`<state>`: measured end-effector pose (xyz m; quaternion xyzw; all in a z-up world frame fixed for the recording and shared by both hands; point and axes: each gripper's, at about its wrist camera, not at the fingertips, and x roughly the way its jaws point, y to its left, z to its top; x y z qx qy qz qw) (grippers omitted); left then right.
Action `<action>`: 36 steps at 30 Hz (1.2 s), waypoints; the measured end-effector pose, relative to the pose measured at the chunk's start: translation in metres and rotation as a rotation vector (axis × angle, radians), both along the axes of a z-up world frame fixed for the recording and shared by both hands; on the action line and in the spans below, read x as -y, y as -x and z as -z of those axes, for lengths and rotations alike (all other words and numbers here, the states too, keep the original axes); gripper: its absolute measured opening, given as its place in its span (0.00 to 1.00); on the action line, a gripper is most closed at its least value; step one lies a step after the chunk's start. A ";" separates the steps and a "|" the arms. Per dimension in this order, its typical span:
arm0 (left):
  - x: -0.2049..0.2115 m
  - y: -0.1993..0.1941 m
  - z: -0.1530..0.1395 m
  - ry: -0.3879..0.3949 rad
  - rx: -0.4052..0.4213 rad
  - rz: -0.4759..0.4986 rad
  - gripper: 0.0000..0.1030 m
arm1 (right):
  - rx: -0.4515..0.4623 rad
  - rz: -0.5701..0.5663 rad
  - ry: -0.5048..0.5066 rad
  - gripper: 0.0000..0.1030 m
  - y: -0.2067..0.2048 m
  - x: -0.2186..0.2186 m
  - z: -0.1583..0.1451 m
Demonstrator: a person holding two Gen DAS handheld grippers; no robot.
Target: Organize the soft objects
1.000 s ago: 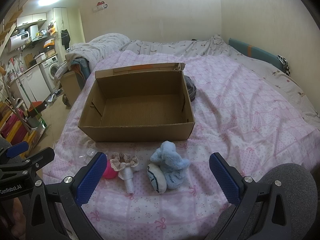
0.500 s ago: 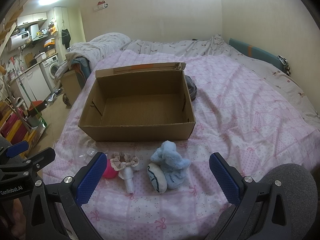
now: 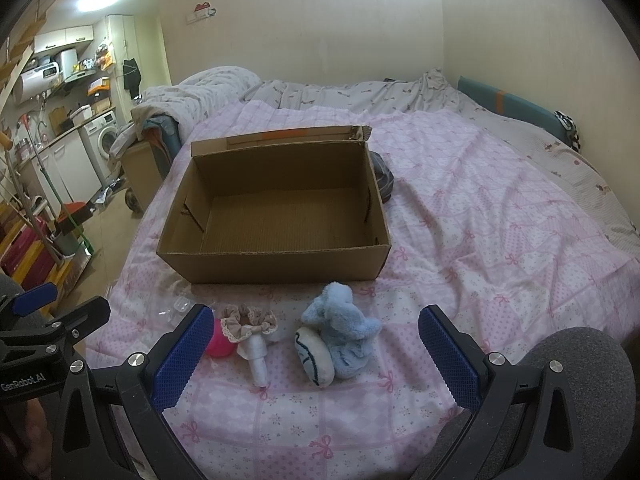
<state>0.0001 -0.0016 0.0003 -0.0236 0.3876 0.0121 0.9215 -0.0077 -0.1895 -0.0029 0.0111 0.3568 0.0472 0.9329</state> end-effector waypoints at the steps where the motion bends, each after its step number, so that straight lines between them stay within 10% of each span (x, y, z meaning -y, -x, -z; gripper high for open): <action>1: 0.000 0.000 0.000 0.000 0.000 0.000 1.00 | -0.001 0.001 -0.001 1.00 0.000 0.000 0.000; 21: 0.004 -0.018 -0.006 -0.020 -0.069 0.111 1.00 | -0.060 -0.035 -0.033 1.00 0.001 0.007 -0.003; 36: -0.052 -0.084 0.021 0.064 -0.332 -0.088 1.00 | -0.180 -0.040 -0.104 1.00 -0.054 0.026 -0.008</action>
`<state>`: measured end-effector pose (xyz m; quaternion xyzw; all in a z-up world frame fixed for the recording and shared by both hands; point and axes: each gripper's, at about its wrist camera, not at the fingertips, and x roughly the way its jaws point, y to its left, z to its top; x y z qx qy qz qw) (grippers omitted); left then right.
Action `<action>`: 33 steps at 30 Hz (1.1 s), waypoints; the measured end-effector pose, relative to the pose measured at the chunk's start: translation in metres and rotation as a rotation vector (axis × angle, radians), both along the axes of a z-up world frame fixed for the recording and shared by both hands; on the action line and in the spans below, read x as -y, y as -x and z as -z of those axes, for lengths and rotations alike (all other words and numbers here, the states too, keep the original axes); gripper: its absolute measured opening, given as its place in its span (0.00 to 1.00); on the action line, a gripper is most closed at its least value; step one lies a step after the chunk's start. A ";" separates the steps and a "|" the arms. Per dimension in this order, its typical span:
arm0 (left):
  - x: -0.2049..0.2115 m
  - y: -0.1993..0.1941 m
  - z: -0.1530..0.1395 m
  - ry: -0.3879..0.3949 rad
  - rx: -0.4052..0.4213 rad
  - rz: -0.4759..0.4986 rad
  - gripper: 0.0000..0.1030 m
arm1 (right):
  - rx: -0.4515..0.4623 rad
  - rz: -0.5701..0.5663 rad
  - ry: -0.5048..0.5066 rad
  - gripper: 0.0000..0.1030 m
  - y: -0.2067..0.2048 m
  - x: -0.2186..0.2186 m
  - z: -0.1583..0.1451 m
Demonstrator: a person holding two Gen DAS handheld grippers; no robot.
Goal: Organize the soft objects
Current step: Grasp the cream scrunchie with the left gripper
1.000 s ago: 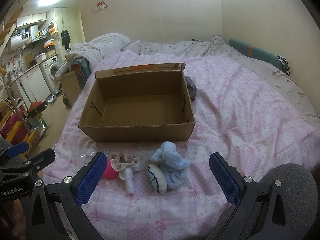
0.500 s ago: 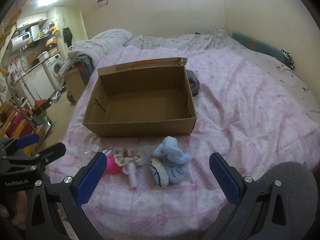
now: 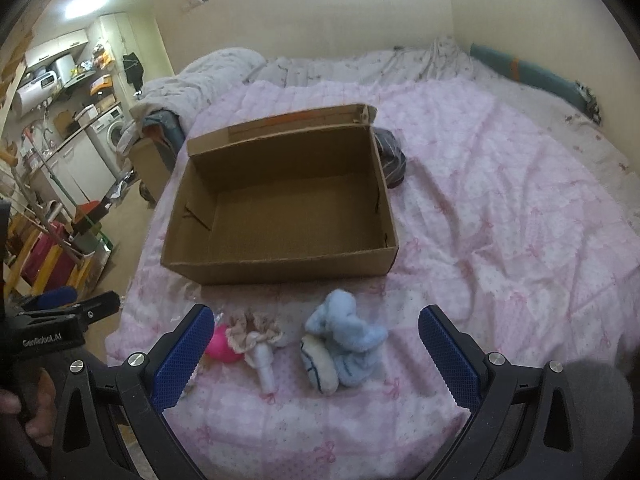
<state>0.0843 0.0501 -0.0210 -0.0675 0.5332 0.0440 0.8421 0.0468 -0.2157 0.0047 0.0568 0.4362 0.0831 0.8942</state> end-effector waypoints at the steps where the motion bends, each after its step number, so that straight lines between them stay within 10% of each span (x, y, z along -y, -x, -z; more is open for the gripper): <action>1: -0.005 -0.009 0.014 0.030 -0.074 -0.013 1.00 | -0.039 -0.004 -0.007 1.00 -0.011 0.004 0.003; 5: -0.007 -0.019 0.061 0.147 -0.304 -0.011 0.87 | -0.199 -0.040 -0.018 1.00 -0.043 0.009 0.022; 14: 0.018 -0.016 0.126 0.230 -0.481 0.069 0.69 | -0.337 -0.005 -0.031 1.00 -0.062 0.024 0.066; 23: 0.028 -0.001 0.125 0.271 -0.507 0.140 0.17 | -0.335 0.065 -0.085 1.00 -0.060 0.038 0.071; 33: 0.000 0.021 0.078 0.305 -0.458 0.140 0.16 | -0.336 0.059 -0.082 1.00 -0.061 0.036 0.073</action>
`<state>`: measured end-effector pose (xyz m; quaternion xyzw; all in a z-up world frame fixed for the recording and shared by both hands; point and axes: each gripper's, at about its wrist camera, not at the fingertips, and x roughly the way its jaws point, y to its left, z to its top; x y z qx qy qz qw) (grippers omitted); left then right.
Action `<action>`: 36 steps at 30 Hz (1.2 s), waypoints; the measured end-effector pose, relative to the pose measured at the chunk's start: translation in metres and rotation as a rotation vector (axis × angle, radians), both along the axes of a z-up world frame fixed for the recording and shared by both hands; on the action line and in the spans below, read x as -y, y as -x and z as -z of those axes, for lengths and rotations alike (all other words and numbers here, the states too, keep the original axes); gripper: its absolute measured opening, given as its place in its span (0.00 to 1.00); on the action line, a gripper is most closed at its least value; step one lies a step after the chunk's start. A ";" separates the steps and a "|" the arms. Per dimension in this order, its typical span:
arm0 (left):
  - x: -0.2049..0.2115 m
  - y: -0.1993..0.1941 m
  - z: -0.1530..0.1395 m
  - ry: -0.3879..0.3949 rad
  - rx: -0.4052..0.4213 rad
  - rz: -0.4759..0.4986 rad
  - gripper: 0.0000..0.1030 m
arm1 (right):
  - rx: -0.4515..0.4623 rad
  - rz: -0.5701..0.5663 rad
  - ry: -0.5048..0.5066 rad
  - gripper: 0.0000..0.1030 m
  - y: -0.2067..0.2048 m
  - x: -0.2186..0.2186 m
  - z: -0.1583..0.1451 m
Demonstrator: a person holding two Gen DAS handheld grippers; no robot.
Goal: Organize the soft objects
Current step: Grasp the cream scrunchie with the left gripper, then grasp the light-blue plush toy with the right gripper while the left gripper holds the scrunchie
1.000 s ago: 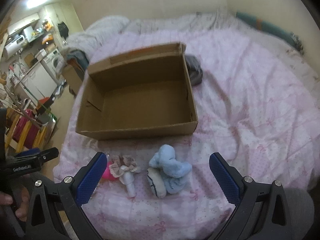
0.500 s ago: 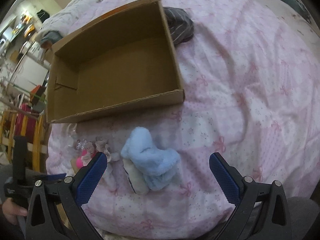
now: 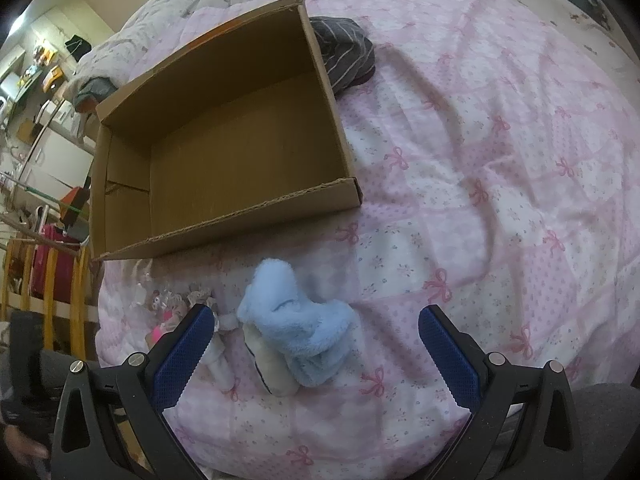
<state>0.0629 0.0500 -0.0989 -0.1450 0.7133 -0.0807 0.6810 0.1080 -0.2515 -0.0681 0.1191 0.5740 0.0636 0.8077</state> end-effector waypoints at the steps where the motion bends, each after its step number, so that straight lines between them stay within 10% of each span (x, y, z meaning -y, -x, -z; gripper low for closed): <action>1: -0.004 -0.005 -0.006 0.001 0.018 -0.008 0.16 | 0.001 0.001 0.001 1.00 0.000 0.000 0.000; 11: -0.011 -0.045 -0.033 -0.173 0.289 -0.098 0.16 | -0.010 0.021 -0.001 1.00 -0.004 0.003 0.002; 18: -0.017 -0.045 -0.026 -0.142 0.305 -0.140 0.16 | -0.057 -0.037 0.059 1.00 -0.008 -0.015 0.018; 25: -0.022 -0.043 -0.022 -0.143 0.296 -0.166 0.16 | -0.001 -0.293 0.373 1.00 0.001 -0.079 0.036; 32: -0.025 -0.044 -0.022 -0.132 0.298 -0.179 0.16 | -0.012 -0.380 0.402 1.00 0.007 -0.096 0.046; 36: -0.026 -0.044 -0.023 -0.119 0.294 -0.183 0.16 | -0.081 -0.376 0.348 0.60 0.004 -0.094 0.058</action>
